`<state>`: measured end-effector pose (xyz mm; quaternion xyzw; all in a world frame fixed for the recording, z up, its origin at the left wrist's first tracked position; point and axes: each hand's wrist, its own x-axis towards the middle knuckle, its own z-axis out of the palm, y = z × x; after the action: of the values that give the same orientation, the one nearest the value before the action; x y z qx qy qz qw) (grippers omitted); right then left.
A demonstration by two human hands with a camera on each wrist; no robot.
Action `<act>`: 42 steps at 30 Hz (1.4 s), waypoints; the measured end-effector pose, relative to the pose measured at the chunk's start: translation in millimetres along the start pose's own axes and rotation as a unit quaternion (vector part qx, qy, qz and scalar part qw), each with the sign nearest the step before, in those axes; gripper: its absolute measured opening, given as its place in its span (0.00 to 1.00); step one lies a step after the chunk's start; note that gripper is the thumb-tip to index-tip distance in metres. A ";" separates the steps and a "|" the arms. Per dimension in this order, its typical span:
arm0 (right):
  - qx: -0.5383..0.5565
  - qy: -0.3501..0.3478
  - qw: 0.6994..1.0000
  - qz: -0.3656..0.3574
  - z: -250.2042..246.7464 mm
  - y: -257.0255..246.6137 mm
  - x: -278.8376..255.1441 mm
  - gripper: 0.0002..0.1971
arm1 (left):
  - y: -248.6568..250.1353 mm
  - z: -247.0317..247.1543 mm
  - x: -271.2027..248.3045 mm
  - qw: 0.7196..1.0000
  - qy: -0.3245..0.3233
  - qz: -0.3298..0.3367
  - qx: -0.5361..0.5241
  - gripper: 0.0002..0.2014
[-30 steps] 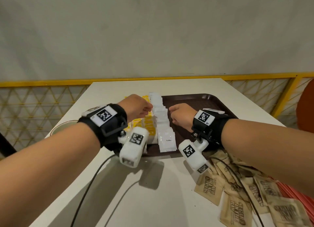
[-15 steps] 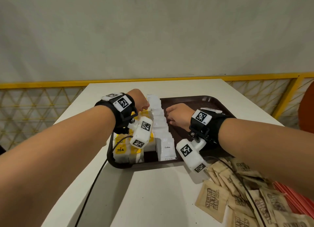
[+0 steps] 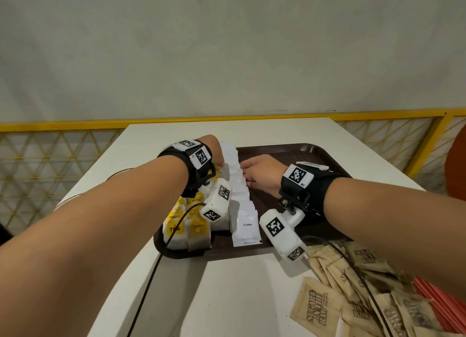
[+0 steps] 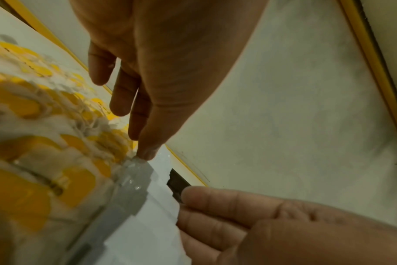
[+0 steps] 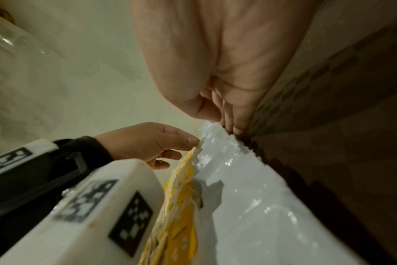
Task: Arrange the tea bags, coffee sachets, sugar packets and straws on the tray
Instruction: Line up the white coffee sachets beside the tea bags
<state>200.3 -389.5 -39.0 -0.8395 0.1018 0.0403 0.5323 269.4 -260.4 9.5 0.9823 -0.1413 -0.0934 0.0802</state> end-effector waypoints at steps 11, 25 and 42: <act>0.073 0.005 0.997 0.021 -12.3 5.0 -18.1 0.19 | -13.7 -4.9 -9.9 0.988 0.037 0.036 -0.144 0.13; 0.035 -0.017 0.998 0.049 13.2 5.0 -54.9 0.23 | -16.5 20.2 -57.4 0.971 0.053 0.062 -0.224 0.18; -0.593 -0.277 0.754 0.058 -99.4 -13.1 -194.8 0.34 | 30.9 31.0 -201.4 0.860 -0.216 0.439 -0.142 0.10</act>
<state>8.9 -448.8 49.7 -0.9315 -0.0461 0.3538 -0.0707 65.1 -234.8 17.5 0.7513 -0.5574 -0.2777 0.2187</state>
